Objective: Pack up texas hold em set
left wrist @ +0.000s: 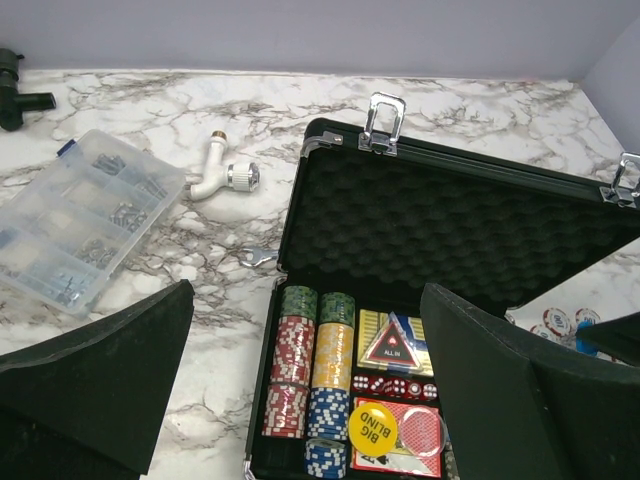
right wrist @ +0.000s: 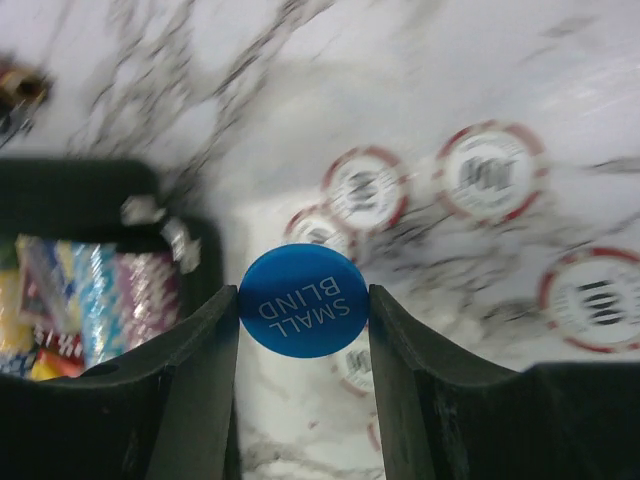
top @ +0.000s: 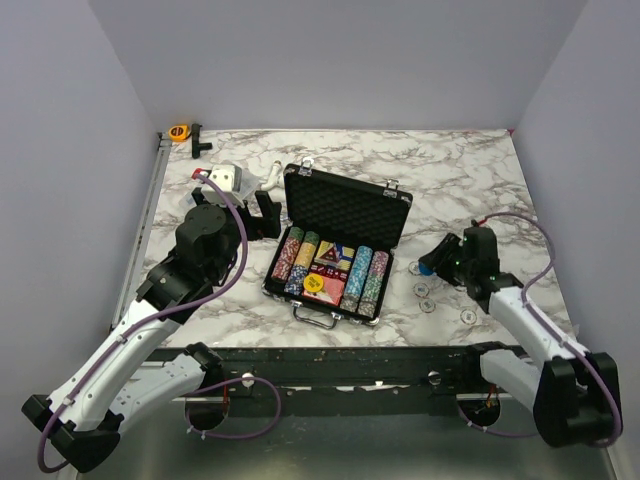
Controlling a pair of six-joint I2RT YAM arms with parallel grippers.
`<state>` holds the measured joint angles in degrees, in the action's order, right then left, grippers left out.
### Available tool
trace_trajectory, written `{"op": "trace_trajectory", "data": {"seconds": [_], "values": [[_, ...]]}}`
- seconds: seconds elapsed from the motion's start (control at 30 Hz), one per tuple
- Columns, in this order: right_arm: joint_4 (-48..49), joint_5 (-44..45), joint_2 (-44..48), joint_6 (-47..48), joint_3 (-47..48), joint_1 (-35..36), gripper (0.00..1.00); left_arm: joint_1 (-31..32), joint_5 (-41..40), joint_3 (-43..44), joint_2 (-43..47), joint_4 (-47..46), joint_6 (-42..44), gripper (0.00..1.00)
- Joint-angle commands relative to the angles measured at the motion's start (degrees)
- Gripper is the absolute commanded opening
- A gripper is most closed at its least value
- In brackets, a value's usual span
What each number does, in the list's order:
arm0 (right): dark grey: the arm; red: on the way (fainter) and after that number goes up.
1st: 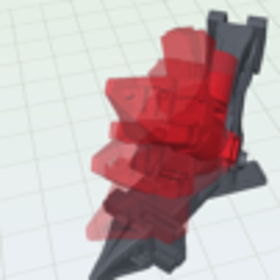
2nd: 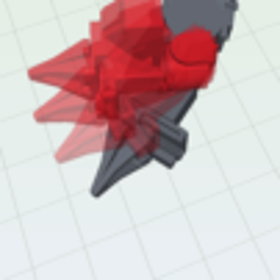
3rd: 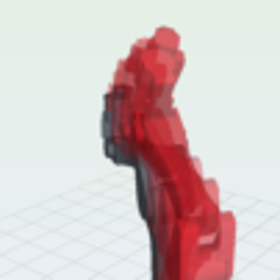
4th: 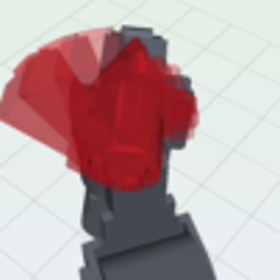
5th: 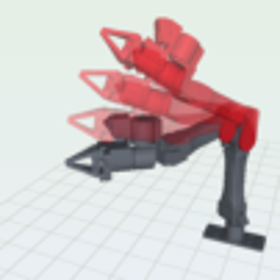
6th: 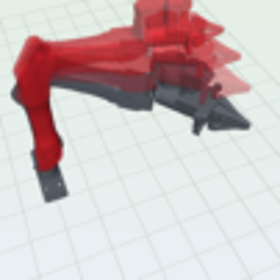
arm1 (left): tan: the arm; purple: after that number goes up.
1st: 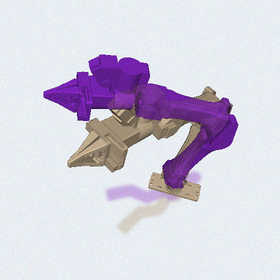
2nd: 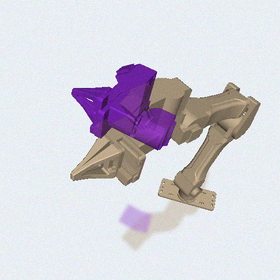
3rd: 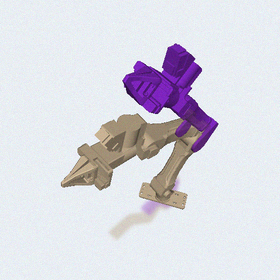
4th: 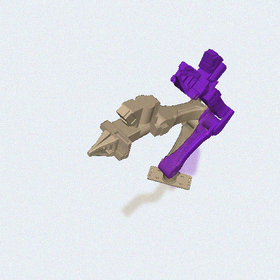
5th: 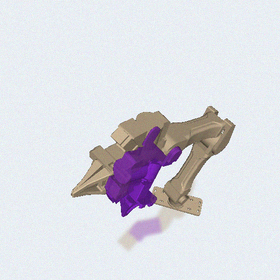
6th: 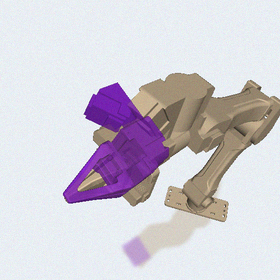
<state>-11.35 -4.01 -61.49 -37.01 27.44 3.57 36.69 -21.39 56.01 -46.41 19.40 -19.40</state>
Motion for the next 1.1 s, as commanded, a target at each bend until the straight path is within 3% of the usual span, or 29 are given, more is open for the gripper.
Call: {"op": "trace_trajectory", "data": {"seconds": [0.0, 0.1, 0.2, 0.33, 0.5, 0.73, 1.07], "values": [[9.03, -1.99, 10.2, -2.75, -5.98, 9.02, 0.01, -0.48, 0.42, 0.86, -0.04, -0.14, -0.47, 0.95], [12.22, -2.18, 15.81, -2.84, -7.61, 14.57, 0.01, -0.55, 0.56, 0.85, -0.17, -0.15, -0.63, 0.95], [15.61, -3.89, 14.95, 0.14, -6.16, 19.26, 0.01, -0.61, 0.58, 0.86, -0.44, -0.24, -0.64, 0.95], [19.01, -5.38, 4.81, 5.99, -0.22, 29.28, 0.01, -0.71, 0.24, 0.68, -0.71, -0.32, -0.64, 0.95], [17.16, 2.87, -12.6, 12.48, 12.54, 44.42, 0.01, -0.73, -1.37, 0.33, -0.78, -0.56, -0.31, 0.94], [11.99, 5.02, -29.29, 14.13, 25.28, 46.76, 0.01, -0.75, -5.25, -1.05, 1.05, -1.67, 0.23, 0.94], [7.45, 8.73, -35.11, 18.73, 30.82, 51.47, 0.01, -1.0, -4.69, -0.67, 0.64, -1.42, 0.13, 0.94]]}}
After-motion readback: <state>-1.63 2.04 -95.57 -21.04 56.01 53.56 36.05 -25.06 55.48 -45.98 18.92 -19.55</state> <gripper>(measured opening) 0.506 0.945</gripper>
